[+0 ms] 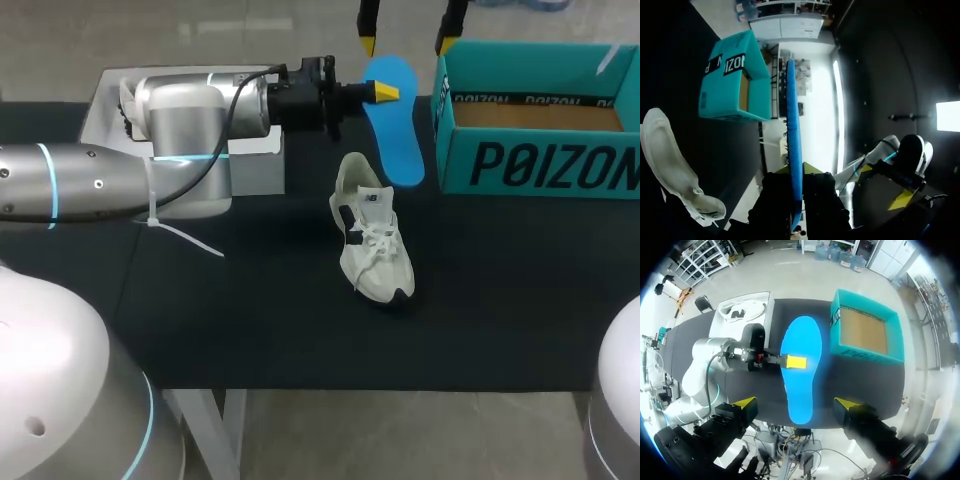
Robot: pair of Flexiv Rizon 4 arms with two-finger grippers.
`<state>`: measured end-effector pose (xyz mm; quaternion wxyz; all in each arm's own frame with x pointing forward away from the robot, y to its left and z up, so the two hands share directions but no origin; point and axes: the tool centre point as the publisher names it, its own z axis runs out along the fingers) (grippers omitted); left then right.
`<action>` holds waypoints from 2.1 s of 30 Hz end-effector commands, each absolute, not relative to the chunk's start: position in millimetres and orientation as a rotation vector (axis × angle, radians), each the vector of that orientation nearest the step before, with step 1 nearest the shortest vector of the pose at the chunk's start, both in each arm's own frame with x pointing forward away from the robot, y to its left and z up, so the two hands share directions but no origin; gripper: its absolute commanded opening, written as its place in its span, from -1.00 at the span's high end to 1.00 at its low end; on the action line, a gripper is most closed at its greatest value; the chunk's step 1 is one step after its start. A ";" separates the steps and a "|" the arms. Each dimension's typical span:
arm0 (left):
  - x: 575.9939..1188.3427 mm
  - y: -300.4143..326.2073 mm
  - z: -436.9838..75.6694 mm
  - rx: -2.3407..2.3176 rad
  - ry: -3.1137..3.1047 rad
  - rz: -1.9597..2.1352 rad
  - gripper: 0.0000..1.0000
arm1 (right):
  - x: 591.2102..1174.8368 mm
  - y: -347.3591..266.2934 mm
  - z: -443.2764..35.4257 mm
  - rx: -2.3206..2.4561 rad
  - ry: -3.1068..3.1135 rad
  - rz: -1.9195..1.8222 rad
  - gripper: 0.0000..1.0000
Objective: Take the shoe out of the shoebox, open the shoe tongue, remove and reinsert the insole, then place the shoe into the shoebox
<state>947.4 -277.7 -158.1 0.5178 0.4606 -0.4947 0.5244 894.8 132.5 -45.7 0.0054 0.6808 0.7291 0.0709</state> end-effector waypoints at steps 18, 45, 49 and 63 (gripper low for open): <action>965.1 -260.3 -143.2 1.063 -1.138 1.301 1.00 | 855.8 97.9 -71.8 2.262 2.240 0.663 -1.00; 958.2 -260.0 -138.0 0.018 -2.695 2.296 1.00 | 856.4 89.7 -85.5 2.336 2.203 1.232 -1.00; 958.2 -260.0 -138.0 0.018 -2.695 2.296 1.00 | 856.1 88.6 -88.0 2.349 2.194 1.255 -1.00; 959.1 -259.3 -130.8 -0.975 -2.869 2.936 1.00 | 851.1 82.6 -94.8 2.388 2.248 1.244 -1.00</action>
